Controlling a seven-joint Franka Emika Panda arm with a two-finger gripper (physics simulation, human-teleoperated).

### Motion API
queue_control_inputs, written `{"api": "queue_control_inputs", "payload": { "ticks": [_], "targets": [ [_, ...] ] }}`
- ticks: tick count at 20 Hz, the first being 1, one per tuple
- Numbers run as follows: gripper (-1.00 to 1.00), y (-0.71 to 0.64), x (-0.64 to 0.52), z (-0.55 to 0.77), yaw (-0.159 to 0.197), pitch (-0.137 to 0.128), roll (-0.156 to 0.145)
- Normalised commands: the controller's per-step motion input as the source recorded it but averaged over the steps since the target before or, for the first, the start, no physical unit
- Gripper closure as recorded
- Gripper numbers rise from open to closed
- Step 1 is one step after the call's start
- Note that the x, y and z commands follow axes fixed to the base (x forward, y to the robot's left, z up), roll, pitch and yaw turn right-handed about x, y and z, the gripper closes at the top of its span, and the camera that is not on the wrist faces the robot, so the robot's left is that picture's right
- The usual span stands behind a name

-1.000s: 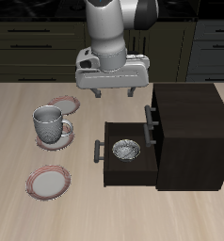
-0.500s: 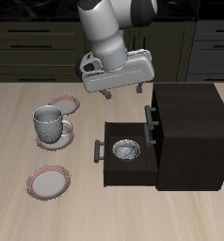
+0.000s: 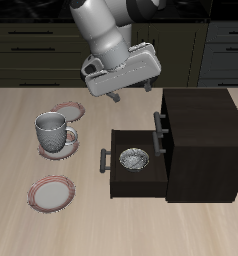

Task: Open the top drawer

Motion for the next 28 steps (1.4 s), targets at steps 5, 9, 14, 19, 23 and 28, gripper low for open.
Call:
{"api": "queue_control_inputs", "payload": {
  "ticks": [5, 9, 14, 19, 23, 28],
  "targets": [
    [-1.00, 0.05, 0.07, 0.04, -0.039, -0.042, 0.040],
    [-1.00, 0.12, 0.13, -0.07, -0.073, -0.030, 0.032],
    [-1.00, 0.21, 0.06, -0.17, 0.007, 0.007, 0.044],
    [-1.00, 0.10, 0.02, -0.19, -0.012, -0.003, 0.071],
    [-1.00, -0.02, -0.01, 0.02, -0.028, -0.046, 0.052],
    [-1.00, 0.01, 0.06, -0.01, -0.021, -0.015, 0.026]
  ]
}}
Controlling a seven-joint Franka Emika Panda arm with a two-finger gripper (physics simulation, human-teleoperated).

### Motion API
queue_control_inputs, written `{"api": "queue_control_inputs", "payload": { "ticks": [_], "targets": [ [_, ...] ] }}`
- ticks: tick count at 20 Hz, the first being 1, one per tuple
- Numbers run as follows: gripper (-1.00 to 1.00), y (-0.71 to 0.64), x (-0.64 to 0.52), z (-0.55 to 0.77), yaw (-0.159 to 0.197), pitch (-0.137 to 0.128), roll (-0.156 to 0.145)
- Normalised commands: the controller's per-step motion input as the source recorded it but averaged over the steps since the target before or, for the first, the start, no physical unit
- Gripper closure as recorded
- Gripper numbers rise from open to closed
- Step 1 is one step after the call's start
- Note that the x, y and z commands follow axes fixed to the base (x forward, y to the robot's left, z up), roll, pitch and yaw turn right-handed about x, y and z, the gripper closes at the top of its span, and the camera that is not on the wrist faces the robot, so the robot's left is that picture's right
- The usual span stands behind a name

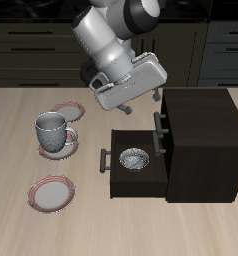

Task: Open the top drawer

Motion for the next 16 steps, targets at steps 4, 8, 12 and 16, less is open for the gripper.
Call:
{"api": "queue_control_inputs", "payload": {
  "ticks": [4, 8, 12, 16],
  "targets": [
    [-1.00, 0.04, 0.10, -0.08, -0.033, 0.008, 0.004],
    [-1.00, 0.07, 0.03, -0.06, -0.024, -0.007, 0.023],
    [-1.00, 0.14, 0.03, -0.14, 0.004, 0.026, 0.016],
    [-1.00, 0.14, 0.04, -0.20, 0.005, 0.031, 0.010]
  ]
}}
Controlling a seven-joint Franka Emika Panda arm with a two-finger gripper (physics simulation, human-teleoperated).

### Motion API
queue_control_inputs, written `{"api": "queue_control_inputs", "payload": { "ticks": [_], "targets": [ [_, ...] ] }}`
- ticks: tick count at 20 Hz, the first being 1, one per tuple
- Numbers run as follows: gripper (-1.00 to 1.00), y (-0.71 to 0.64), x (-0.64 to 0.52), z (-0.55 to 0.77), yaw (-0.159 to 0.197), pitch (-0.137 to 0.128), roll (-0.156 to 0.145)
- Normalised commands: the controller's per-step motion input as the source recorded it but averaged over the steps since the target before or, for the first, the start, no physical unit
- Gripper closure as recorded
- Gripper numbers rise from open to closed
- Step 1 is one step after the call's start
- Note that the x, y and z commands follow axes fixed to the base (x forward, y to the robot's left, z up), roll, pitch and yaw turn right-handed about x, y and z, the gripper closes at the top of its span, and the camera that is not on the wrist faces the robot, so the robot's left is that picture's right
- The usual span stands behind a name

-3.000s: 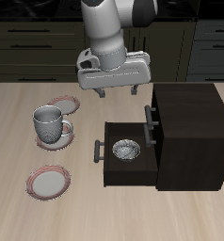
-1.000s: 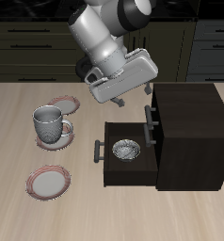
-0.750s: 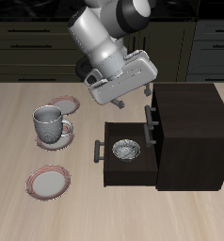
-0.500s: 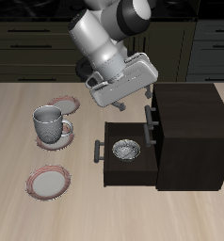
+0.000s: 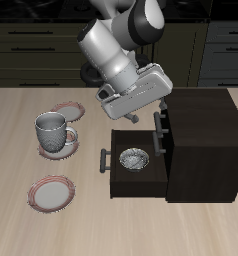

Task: Open the top drawer

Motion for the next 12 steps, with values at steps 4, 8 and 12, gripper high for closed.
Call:
{"api": "queue_control_inputs", "payload": {
  "ticks": [4, 8, 12],
  "targets": [
    [-1.00, 0.07, 0.00, -0.15, -0.012, 0.016, 0.017],
    [-1.00, 0.14, 0.01, -0.11, -0.002, 0.002, 0.026],
    [-1.00, 0.14, 0.03, -0.12, -0.051, -0.001, 0.021]
  ]
}}
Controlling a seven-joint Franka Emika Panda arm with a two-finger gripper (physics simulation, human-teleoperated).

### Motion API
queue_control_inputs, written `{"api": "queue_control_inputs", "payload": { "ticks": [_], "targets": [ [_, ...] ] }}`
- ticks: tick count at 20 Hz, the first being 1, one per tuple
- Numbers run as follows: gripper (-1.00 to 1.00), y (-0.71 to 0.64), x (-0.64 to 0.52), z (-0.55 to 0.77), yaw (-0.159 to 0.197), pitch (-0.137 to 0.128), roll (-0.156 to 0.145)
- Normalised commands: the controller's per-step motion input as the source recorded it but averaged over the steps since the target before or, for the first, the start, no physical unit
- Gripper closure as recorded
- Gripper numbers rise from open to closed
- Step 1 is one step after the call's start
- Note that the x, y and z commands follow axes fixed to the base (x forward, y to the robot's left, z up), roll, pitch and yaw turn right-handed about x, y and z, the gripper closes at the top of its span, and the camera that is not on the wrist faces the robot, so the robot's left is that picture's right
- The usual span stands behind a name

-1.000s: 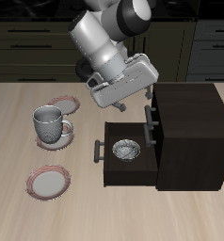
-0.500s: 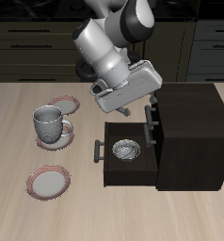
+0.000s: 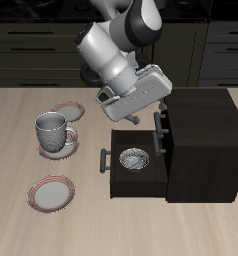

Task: Open the top drawer

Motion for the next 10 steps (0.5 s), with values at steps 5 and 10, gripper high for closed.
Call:
{"api": "queue_control_inputs", "payload": {
  "ticks": [5, 10],
  "targets": [
    [-1.00, 0.25, 0.10, -0.28, -0.027, 0.026, 0.020],
    [-1.00, 0.13, 0.04, -0.12, -0.029, -0.002, 0.015]
  ]
}}
